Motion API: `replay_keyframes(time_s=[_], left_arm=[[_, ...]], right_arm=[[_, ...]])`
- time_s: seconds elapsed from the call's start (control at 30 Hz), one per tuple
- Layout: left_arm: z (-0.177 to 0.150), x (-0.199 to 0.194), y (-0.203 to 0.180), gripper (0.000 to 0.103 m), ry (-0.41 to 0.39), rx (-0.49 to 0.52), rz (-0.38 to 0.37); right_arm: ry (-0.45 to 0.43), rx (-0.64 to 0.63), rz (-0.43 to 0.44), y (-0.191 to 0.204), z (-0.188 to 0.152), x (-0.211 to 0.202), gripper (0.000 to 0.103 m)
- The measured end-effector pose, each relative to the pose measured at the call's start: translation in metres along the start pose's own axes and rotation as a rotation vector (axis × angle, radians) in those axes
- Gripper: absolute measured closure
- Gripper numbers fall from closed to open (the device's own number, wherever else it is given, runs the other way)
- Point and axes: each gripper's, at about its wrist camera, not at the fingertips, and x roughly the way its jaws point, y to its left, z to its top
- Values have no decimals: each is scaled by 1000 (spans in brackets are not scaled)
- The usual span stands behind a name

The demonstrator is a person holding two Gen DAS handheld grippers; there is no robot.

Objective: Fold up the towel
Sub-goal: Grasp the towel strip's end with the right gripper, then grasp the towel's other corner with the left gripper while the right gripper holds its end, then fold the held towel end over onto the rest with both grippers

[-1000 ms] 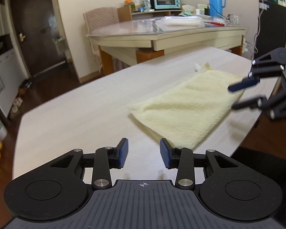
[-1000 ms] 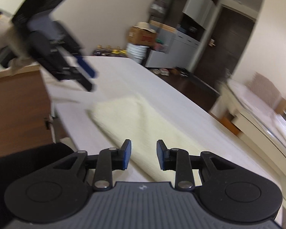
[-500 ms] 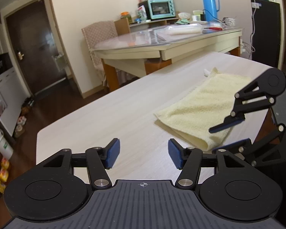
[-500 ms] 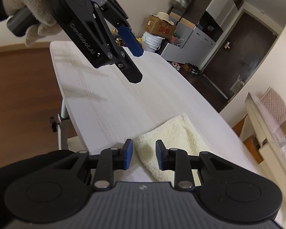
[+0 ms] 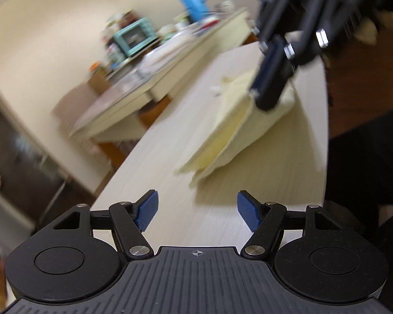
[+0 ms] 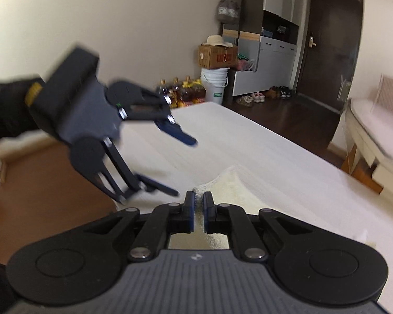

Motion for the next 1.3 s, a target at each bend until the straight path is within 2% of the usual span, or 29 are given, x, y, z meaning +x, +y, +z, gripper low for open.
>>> replay_keyframes(time_s=[0.13, 0.2, 0.23, 0.27, 0.3, 0.4, 0.5, 0.57, 0.6, 0.7, 0.83, 0.97, 1.03, 1.1, 1.13, 1.17, 1.2, 1.3], left_arm=[[7, 11, -9, 32, -44, 87, -51], [9, 14, -16, 44, -56, 136, -86], [10, 15, -19, 64, -51, 163, -107], [11, 16, -21, 90, -40, 180, -127], [13, 17, -23, 96, -26, 187, -145], [18, 20, -27, 96, 13, 204, -198], [22, 23, -25, 96, 36, 180, -219], [25, 25, -21, 96, 52, 147, -234], [27, 27, -18, 96, 60, 128, -242], [33, 28, -13, 96, 75, 105, -252], [41, 27, -8, 96, 88, 92, -258], [49, 27, -3, 96, 99, 83, -261], [53, 29, -3, 96, 108, 86, -261], [54, 30, -3, 96, 115, 87, -259], [55, 28, -4, 96, 121, 88, -259], [55, 26, -4, 96, 125, 91, -260], [55, 25, -4, 96, 130, 95, -262], [59, 20, -4, 96, 135, 114, -274]], right_arm=[[10, 15, 52, -6, -9, -26, 96], [22, 15, 67, -7, -18, -37, 96], [24, 14, 69, -7, -20, -40, 96], [28, 14, 69, -7, -23, -43, 96], [32, 16, 65, -7, -26, -46, 95], [35, 31, 53, -8, -36, -52, 95], [35, 24, 36, -4, -44, -53, 92], [22, 10, -2, 1, -40, -41, 81], [20, 1, -18, 3, -42, -40, 81], [15, -20, -69, 15, -50, -36, 72], [22, -51, -94, 33, -57, -31, 55], [21, -66, -103, 47, -59, -21, 54], [17, -84, -131, 54, -60, -16, 55], [6, -99, -155, 59, -61, -11, 62], [1, -104, -163, 62, -62, -10, 71], [0, -115, -172, 64, -62, -9, 92], [-2, -127, -172, 64, -63, -9, 96], [-15, -88, -148, 55, -65, -17, 96]])
